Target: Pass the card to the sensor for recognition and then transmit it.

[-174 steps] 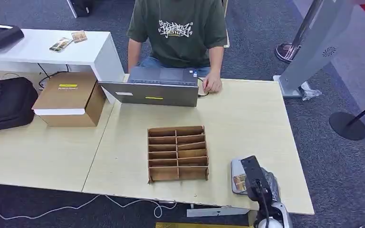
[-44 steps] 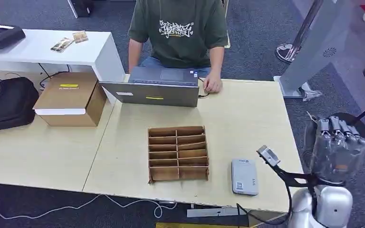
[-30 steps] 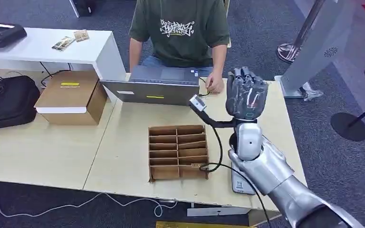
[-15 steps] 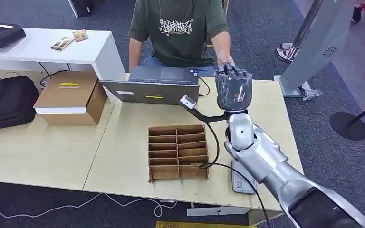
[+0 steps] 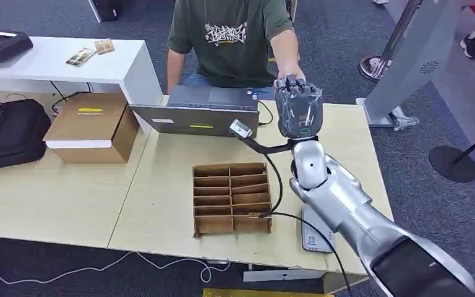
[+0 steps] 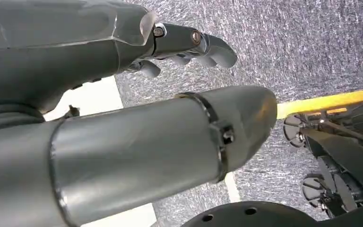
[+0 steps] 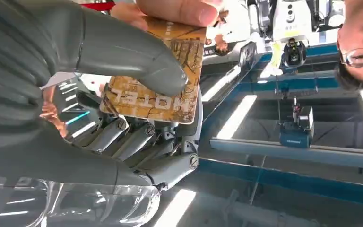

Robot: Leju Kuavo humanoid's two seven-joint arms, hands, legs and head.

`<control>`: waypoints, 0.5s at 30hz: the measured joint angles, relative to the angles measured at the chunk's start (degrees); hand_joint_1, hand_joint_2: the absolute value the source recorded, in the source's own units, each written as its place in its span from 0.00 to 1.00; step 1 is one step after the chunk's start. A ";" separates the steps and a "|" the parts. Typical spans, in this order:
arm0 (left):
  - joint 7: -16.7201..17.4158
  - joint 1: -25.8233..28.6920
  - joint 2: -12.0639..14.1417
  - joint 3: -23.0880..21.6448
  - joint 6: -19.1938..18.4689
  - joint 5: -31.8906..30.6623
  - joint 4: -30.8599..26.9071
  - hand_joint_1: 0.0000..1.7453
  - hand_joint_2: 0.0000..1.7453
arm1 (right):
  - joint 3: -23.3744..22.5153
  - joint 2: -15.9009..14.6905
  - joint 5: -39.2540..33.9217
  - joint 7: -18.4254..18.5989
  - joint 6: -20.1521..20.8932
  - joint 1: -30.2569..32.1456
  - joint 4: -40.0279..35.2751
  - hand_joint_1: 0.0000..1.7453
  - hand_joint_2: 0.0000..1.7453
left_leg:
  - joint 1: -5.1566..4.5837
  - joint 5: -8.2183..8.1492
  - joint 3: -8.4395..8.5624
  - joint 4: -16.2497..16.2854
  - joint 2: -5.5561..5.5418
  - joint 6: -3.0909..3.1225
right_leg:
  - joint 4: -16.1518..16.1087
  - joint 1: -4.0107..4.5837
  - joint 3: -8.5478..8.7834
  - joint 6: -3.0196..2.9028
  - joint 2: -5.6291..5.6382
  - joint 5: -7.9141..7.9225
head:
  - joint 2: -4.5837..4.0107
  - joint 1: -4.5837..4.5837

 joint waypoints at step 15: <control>0.00 0.06 0.00 0.02 -0.15 0.72 0.00 0.00 0.00 | -0.02 0.52 0.00 -1.03 0.00 -0.05 1.07 1.00 1.00 | 0.00 0.00 0.00 0.00 0.00 0.00 | 0.00 0.00 -0.01 0.00 0.00 0.00 | 0.00 0.00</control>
